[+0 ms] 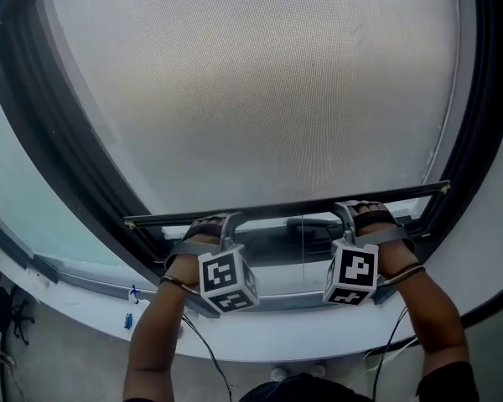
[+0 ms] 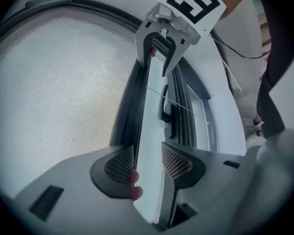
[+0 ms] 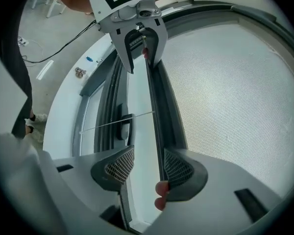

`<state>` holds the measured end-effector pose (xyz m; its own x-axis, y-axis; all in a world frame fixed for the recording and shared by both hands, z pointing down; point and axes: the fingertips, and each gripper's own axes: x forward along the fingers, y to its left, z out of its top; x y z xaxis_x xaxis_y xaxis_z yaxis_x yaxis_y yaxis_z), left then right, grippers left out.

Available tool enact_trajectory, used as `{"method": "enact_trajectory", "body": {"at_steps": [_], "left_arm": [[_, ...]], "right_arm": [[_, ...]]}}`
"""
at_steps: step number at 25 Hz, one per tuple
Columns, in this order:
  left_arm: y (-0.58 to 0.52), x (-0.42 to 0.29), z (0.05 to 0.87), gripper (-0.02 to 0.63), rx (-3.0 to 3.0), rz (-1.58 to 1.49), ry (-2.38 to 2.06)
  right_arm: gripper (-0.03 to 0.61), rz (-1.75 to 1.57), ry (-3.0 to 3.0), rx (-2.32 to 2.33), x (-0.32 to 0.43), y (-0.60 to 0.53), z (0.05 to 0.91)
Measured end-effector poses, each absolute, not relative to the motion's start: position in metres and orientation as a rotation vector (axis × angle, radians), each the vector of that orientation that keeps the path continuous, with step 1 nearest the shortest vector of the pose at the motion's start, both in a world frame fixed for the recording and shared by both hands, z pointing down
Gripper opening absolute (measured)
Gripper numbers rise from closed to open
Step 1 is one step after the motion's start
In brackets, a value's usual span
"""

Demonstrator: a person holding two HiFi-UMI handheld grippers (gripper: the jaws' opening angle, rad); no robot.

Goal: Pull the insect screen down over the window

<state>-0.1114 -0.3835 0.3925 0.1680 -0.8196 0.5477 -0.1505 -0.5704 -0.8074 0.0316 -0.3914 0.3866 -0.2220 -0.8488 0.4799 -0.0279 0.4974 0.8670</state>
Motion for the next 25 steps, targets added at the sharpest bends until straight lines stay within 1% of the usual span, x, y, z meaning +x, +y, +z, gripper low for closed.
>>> {"method": "enact_trajectory", "body": {"at_steps": [10, 17, 25], "left_arm": [[-0.385, -0.111, 0.401, 0.179, -1.871, -1.409, 0.945], [-0.376, -0.108, 0.456, 0.179, -1.899, -1.472, 0.911], [-0.383, -0.109, 0.467, 0.181, -1.865, -1.454, 0.977]], "right_arm": [[0.190, -0.861, -1.629, 0.776, 0.031, -0.392, 0.398], [0.193, -0.762, -1.644, 0.674, 0.031, -0.377, 0.451], [0.195, -0.811, -1.596, 0.714, 0.033, -0.391, 0.468]]}}
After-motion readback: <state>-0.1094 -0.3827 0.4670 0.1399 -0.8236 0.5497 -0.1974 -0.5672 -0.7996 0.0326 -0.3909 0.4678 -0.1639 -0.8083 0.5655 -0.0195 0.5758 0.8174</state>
